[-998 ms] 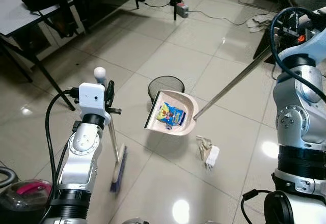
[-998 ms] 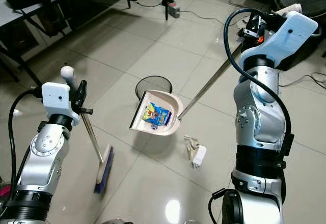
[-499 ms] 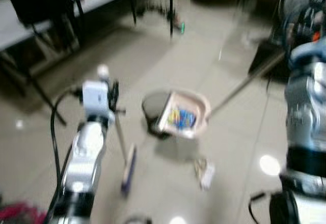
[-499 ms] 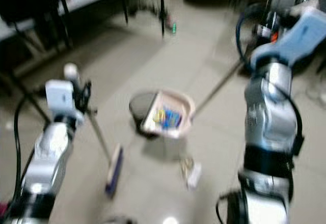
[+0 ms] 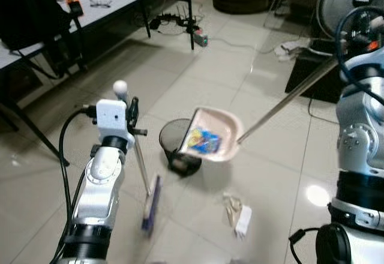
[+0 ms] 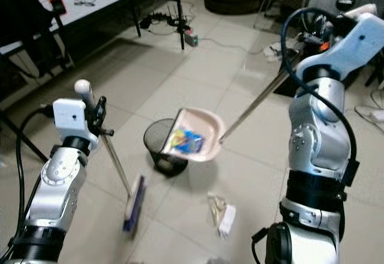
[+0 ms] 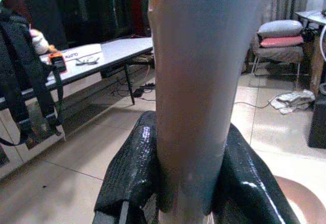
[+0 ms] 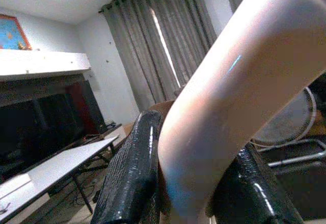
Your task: Sweep floor
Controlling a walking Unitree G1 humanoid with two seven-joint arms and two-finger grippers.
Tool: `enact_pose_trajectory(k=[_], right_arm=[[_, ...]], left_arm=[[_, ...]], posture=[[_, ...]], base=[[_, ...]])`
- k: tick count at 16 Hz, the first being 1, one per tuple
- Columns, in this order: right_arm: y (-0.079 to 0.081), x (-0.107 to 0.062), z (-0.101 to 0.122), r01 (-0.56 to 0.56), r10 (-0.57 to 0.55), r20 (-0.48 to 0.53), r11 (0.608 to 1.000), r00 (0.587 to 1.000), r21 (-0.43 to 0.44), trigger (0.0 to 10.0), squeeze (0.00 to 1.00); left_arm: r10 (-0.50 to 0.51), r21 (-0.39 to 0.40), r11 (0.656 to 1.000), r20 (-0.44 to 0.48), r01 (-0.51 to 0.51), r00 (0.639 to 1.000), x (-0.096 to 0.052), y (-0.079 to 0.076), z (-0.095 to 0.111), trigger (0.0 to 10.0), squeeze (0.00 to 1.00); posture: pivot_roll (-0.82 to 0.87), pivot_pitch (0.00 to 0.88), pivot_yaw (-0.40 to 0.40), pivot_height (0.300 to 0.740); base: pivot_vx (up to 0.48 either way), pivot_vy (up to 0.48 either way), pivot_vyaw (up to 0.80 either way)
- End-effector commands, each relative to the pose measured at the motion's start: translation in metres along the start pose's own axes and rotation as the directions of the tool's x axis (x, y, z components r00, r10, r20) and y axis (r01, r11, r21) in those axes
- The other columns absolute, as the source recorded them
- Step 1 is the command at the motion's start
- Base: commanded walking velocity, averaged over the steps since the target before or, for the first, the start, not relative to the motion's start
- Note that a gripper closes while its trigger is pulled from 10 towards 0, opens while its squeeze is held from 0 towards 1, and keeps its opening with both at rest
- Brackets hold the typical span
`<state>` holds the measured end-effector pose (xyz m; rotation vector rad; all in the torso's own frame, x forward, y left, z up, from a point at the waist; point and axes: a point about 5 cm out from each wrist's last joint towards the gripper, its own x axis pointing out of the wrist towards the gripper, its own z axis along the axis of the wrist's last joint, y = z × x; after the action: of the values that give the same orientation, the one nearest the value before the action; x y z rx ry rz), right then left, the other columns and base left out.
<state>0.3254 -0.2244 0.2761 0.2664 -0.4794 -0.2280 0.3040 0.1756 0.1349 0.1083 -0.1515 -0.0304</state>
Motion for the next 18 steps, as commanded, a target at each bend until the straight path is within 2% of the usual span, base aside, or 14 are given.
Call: enact_pose_trajectory(k=[1,15,18], right_arm=[[0.0161,0.0023,0.0119,-0.05,0.046,0.057,0.997,0.997,0.057,10.0,0.0],[0.0126,0.0013,0.0092,-0.026,0.023,0.049,0.998,0.999,0.051,10.0,0.0],[0.0124,0.0009,0.0088,-0.024,0.022,0.049,0.999,0.999,0.048,10.0,0.0]], left_arm=[[0.032,0.033,0.999,0.041,-0.033,0.999,0.0015,0.0104,0.0093,10.0,0.0],[0.024,0.022,0.999,0.031,-0.025,0.999,-0.001,0.0095,0.0082,10.0,0.0],[0.02,0.011,1.0,0.022,-0.02,1.0,-0.0018,0.0092,0.0074,10.0,0.0]], posture=[[-0.11,0.027,0.05,0.74],[-0.11,0.041,0.049,0.74],[-0.11,0.039,0.05,0.74]], base=[[0.454,0.0,0.0],[0.457,0.0,0.0],[0.0,0.0,0.0]])
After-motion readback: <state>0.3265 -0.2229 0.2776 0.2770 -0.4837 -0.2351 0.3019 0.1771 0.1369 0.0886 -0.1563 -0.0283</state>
